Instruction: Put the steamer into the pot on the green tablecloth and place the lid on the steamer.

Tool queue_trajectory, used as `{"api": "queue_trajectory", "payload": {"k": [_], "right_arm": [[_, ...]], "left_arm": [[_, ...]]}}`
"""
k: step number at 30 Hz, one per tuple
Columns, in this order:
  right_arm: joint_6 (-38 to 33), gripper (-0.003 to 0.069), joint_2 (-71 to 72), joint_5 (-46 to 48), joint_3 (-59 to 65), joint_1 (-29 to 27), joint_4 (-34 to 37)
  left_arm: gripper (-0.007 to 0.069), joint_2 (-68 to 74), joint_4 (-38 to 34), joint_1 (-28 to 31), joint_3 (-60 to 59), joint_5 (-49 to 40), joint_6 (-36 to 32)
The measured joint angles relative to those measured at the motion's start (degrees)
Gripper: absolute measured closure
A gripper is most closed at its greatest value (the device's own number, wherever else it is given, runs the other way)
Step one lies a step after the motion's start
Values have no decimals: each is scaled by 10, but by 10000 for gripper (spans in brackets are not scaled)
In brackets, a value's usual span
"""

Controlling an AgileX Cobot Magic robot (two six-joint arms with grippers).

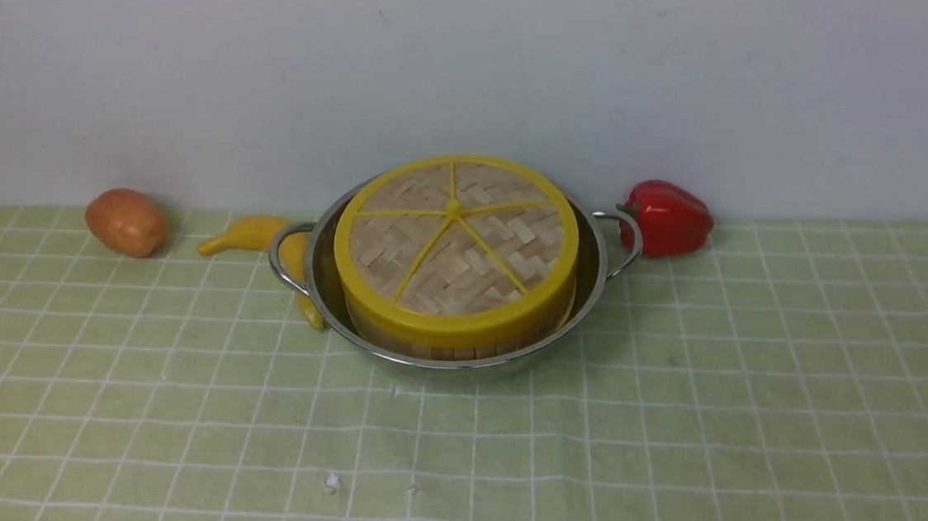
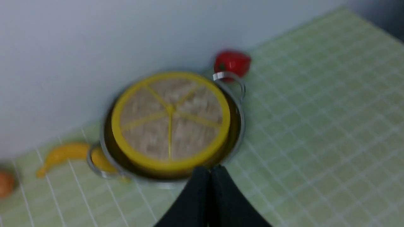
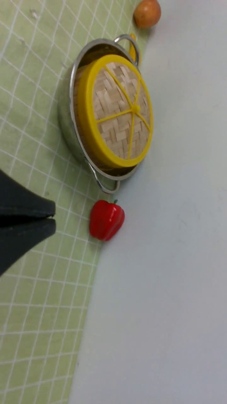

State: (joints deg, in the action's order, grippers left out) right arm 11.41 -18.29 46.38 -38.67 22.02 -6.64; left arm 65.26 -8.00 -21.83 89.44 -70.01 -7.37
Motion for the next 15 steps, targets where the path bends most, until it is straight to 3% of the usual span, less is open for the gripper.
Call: {"api": "queue_trajectory", "payload": {"k": [3, 8, 15], "right_arm": [[3, 663, 42, -12, 68, 0, 32], [3, 659, 57, -13, 105, 0, 70], [3, 641, 57, -16, 108, 0, 112]], "left_arm": [[648, -82, -23, 0, -187, 46, -3], [648, -167, -49, 0, -366, 151, -4], [646, -248, -80, 0, -453, 193, 1]]}}
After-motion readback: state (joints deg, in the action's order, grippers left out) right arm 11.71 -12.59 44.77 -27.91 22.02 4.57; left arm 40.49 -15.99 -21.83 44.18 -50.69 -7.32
